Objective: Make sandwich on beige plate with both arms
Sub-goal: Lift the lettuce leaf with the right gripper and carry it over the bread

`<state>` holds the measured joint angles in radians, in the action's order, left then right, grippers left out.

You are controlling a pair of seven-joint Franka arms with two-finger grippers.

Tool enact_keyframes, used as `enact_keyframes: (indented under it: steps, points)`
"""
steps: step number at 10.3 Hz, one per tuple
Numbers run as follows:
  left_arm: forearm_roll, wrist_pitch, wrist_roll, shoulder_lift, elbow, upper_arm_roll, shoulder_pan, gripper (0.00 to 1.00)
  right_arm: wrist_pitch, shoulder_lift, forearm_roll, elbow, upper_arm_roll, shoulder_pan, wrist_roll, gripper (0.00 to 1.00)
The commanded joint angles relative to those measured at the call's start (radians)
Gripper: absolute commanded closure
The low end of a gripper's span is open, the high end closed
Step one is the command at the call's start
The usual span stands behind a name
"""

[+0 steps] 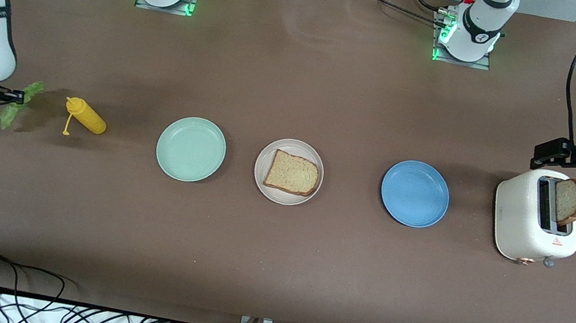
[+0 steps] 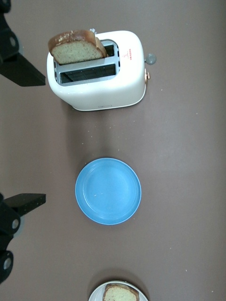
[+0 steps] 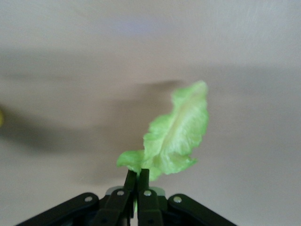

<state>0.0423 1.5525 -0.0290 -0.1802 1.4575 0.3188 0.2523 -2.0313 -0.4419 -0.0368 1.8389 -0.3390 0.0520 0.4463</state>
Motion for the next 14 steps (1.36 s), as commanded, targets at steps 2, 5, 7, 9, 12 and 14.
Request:
enact_keyframes:
  steps: [2, 5, 7, 9, 12, 14]
  points:
    - [-0.025, 0.001, -0.008, 0.010, 0.007, 0.002, 0.015, 0.00, 0.378, 0.040, -0.025, -0.261, 0.012, -0.078, -0.003, 1.00]
    - [-0.022, 0.001, -0.012, 0.010, 0.004, 0.002, 0.015, 0.00, 0.688, 0.040, -0.023, -0.442, 0.012, -0.260, -0.240, 1.00]
    - [-0.024, 0.001, -0.011, 0.010, 0.006, 0.002, 0.015, 0.00, 0.749, 0.040, -0.014, -0.472, 0.012, -0.407, -0.422, 1.00]
    - [-0.024, 0.001, -0.009, 0.010, 0.004, 0.002, 0.015, 0.00, 0.743, 0.028, 0.033, -0.475, 0.012, -0.539, -0.635, 1.00]
    - [-0.024, 0.001, -0.009, 0.010, 0.004, 0.002, 0.015, 0.00, 0.677, -0.040, 0.251, -0.475, 0.012, -0.653, -1.028, 1.00]
    - [-0.024, 0.001, -0.009, 0.010, 0.004, 0.002, 0.015, 0.00, 0.565, -0.086, 0.390, -0.475, 0.014, -0.692, -1.209, 1.00]
